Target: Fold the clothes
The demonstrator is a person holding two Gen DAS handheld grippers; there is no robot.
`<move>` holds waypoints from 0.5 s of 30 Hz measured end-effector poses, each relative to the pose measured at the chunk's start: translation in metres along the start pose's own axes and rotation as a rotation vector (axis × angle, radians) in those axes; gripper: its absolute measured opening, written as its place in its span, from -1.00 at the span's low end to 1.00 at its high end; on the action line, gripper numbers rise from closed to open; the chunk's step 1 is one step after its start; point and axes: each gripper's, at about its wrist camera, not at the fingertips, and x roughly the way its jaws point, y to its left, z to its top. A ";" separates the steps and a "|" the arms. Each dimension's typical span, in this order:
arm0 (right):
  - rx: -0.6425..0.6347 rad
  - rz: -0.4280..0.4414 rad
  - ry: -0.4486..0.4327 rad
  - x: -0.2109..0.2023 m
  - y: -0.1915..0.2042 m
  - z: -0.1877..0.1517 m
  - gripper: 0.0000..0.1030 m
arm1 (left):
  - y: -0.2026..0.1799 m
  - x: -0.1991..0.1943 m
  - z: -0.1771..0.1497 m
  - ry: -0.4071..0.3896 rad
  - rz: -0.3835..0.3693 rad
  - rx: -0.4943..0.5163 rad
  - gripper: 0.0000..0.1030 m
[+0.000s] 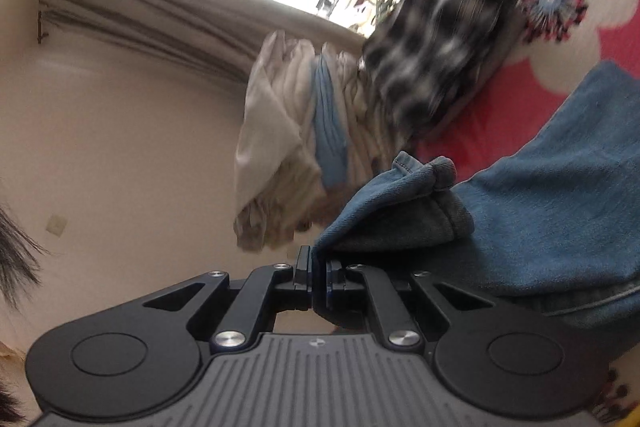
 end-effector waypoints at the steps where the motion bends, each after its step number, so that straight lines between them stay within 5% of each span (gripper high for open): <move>1: -0.011 -0.004 0.014 0.006 0.002 -0.003 -0.86 | 0.004 0.000 0.002 0.000 -0.018 -0.020 -0.45; 6: -0.158 -0.058 0.123 0.046 0.023 -0.028 -0.86 | 0.039 -0.025 -0.001 -0.004 -0.067 -0.183 -0.45; 11: -0.512 -0.214 0.318 0.113 0.040 -0.092 -0.80 | 0.092 -0.085 -0.030 -0.057 0.049 -0.349 -0.45; 15: -0.884 -0.390 0.547 0.162 0.045 -0.159 -0.23 | 0.127 -0.114 -0.051 -0.068 0.135 -0.442 -0.45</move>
